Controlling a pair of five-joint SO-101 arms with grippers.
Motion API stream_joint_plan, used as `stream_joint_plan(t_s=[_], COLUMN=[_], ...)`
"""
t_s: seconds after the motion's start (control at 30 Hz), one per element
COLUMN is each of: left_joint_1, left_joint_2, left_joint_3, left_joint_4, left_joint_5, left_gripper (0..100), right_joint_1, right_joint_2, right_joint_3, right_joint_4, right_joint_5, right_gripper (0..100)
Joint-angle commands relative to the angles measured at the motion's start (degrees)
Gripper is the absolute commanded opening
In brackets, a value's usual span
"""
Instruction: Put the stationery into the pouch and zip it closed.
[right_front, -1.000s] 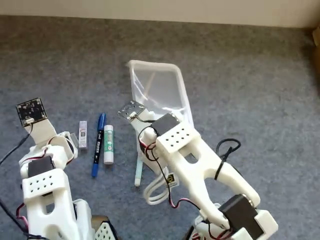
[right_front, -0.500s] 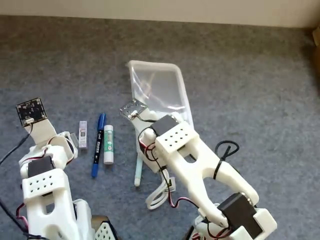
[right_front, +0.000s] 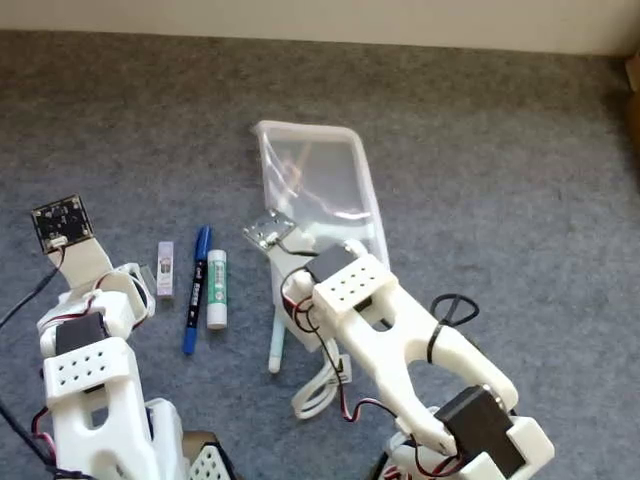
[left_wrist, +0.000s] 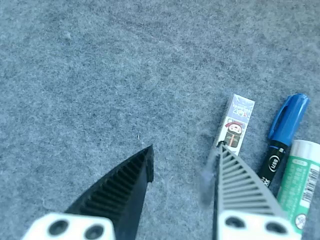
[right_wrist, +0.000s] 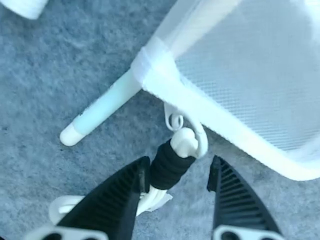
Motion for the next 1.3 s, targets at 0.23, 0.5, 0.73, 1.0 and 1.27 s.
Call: stream_joint_plan(t_s=[0.23, 0.5, 0.73, 1.0, 1.27], left_joint_1=[-0.75, -0.75, -0.75, -0.66, -0.22], left_joint_2=[-1.27, -1.27, -1.27, -1.27, -1.27], left_joint_3=[-0.57, -0.57, -0.57, -0.57, -1.36], left_joint_4=[-1.14, -1.14, -1.14, -1.14, -1.14], left_joint_5=[0.26, 0.26, 0.26, 0.26, 0.35], left_gripper=[20, 20, 20, 20, 20], right_joint_1=[0.84, 0.84, 0.84, 1.1, 1.19], right_joint_2=[-0.75, -0.75, -0.75, -1.63, -11.21], right_joint_3=[0.31, 0.31, 2.51, 2.51, 2.86], right_joint_4=[-4.09, -4.18, -4.44, -4.0, -4.18], right_joint_5=[-0.62, -0.62, -0.62, -0.62, -0.62], right_gripper=[18.7, 12.9, 12.8, 0.9, 0.5])
